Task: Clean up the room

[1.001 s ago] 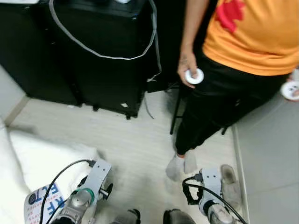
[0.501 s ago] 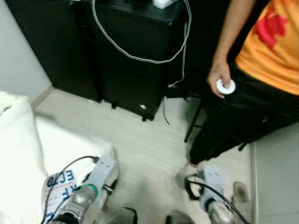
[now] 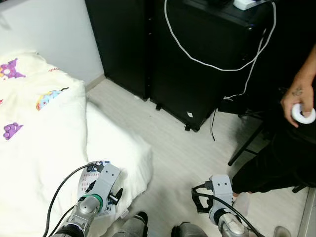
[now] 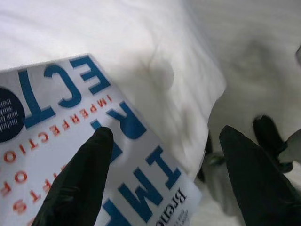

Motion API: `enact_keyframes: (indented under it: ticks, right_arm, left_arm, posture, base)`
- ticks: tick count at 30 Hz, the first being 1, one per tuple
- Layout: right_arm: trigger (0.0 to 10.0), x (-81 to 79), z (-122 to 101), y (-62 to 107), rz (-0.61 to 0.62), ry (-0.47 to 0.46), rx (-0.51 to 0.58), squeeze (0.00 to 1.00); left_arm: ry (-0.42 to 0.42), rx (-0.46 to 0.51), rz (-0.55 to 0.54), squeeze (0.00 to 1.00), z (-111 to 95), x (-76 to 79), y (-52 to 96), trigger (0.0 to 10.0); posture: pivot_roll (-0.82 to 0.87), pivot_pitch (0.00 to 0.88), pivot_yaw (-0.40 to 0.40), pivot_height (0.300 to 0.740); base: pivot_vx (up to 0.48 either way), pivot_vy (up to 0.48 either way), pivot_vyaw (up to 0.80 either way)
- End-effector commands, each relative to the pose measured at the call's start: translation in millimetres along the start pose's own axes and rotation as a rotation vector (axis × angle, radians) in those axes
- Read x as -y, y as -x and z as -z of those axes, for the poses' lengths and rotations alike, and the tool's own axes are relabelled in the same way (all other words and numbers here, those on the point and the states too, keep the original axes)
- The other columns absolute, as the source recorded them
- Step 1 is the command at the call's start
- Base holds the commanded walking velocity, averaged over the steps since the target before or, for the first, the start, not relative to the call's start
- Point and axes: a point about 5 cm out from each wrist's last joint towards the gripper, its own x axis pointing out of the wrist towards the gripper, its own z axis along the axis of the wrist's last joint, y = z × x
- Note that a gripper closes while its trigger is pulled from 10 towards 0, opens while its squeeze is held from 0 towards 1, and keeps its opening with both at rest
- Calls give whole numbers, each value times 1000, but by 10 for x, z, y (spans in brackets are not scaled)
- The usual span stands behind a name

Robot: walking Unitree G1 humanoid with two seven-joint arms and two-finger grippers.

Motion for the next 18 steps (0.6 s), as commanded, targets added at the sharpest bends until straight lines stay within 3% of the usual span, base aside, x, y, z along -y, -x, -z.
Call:
enact_keyframes:
  ticks: [1,9,18]
  right_arm:
    - [10000,-25,85,38,0,-5,-29,0]
    - [10000,-6,73,37,-1,7,-22,0]
    - [10000,7,0,21,0,10,24,0]
  left_arm:
    - [2,-8,0,0,37,-9,12,10000]
    - [40,126,-3,0,-258,-83,-33,10000]
    - [60,209,14,0,-415,-84,-36,10000]
  posture:
    - [25,121,15,724]
    - [24,111,12,724]
    - [22,107,11,724]
  base:
    - [0,0,725]
    - [0,0,725]
    - [0,0,694]
